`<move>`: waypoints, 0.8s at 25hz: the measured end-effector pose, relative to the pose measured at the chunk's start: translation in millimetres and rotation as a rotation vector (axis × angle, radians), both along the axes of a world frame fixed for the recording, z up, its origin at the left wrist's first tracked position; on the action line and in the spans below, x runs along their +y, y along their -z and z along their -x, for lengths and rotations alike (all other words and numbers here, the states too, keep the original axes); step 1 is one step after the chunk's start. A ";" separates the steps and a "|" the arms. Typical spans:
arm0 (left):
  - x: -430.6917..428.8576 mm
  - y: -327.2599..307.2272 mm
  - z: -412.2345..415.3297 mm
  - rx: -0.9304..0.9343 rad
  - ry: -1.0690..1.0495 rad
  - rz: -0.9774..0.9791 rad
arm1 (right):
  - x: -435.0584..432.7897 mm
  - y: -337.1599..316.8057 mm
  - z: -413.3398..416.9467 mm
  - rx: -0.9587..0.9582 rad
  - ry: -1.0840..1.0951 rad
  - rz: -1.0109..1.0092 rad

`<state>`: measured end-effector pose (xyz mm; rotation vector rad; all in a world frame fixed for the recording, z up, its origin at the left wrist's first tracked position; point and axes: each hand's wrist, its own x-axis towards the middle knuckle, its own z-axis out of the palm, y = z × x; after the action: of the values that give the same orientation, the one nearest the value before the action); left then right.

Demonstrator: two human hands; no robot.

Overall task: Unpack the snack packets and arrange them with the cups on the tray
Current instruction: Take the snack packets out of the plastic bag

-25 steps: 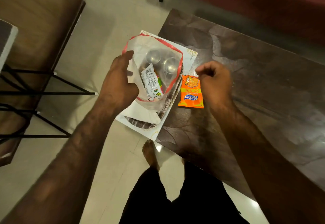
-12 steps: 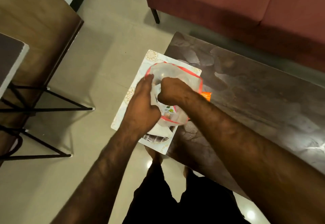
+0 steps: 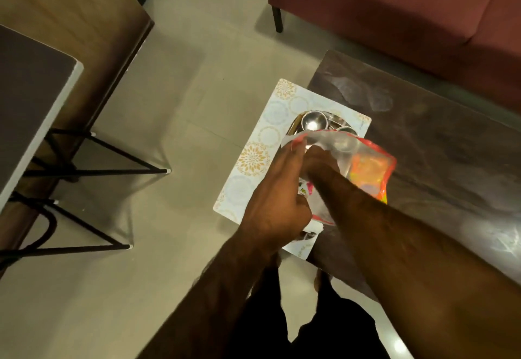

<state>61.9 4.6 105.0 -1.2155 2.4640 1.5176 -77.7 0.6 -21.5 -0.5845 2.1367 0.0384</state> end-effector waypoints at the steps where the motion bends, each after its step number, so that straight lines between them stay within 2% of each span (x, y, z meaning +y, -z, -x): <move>1: -1.4 0.0 -0.4 0.002 0.007 -0.006 | -0.7 1.6 -3.7 0.007 -0.006 0.007; 6: -3.6 1.0 1.8 -0.043 0.045 0.007 | 4.8 -10.5 -9.3 0.051 0.031 0.170; 10: -0.5 0.3 8.5 -0.113 0.011 0.029 | 12.3 -56.2 -7.3 0.131 0.105 0.244; 15: -6.4 -4.1 14.8 -0.046 -0.098 -0.079 | 45.7 -118.6 -0.9 0.122 0.202 0.375; 18: -6.2 -14.8 16.3 0.020 -0.114 -0.140 | 58.7 -145.4 2.8 0.038 0.290 0.493; 20: -7.1 -19.4 18.1 0.061 -0.162 -0.232 | 64.0 -154.8 3.9 -0.205 0.445 0.630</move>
<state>43.9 -2.4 124.4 -1.3703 2.1909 1.8450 -81.5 64.5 133.2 -0.4220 2.0127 -0.9262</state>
